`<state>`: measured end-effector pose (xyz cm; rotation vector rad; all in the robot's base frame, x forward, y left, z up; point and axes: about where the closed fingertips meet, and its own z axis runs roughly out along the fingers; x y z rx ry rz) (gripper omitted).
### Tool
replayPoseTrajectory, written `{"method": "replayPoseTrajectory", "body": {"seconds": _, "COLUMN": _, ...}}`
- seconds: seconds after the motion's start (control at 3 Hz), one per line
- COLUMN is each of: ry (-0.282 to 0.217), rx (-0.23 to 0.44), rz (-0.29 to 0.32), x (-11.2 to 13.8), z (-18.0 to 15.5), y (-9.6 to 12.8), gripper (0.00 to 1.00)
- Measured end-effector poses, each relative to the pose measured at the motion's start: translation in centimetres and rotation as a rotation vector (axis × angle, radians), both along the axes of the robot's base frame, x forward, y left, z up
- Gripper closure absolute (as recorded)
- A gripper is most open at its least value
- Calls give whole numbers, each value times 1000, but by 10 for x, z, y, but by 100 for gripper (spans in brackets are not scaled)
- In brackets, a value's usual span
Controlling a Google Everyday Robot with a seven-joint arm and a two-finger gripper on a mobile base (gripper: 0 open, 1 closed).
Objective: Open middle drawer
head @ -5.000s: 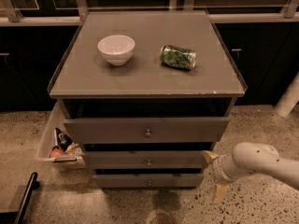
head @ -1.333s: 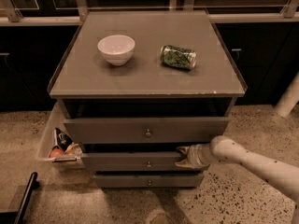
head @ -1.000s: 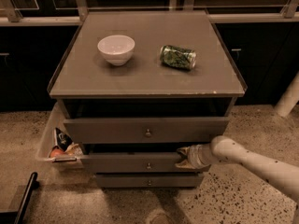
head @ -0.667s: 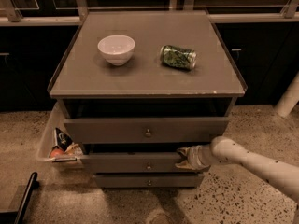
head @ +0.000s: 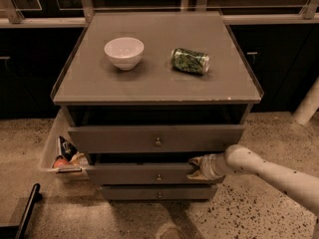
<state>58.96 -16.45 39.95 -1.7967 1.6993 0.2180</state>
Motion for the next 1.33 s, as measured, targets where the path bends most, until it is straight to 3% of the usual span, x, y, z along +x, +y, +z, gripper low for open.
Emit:
{"method": "replayPoseTrajectory", "body": {"seconds": 0.33, "ry": 31, "rx": 41, "rz": 9, "x": -9, "z": -5, "y": -3, "gripper": 16}}
{"method": "replayPoseTrajectory", "body": {"seconds": 0.67, "ry": 41, "rx": 58, "rz": 16, "x": -15, "z": -4, "y": -1, "gripper": 18}}
{"method": "replayPoseTrajectory", "body": {"seconds": 1.33, "ry": 55, "rx": 134, "rz": 30, "x": -59, "z": 0, "y": -12, "gripper": 65}}
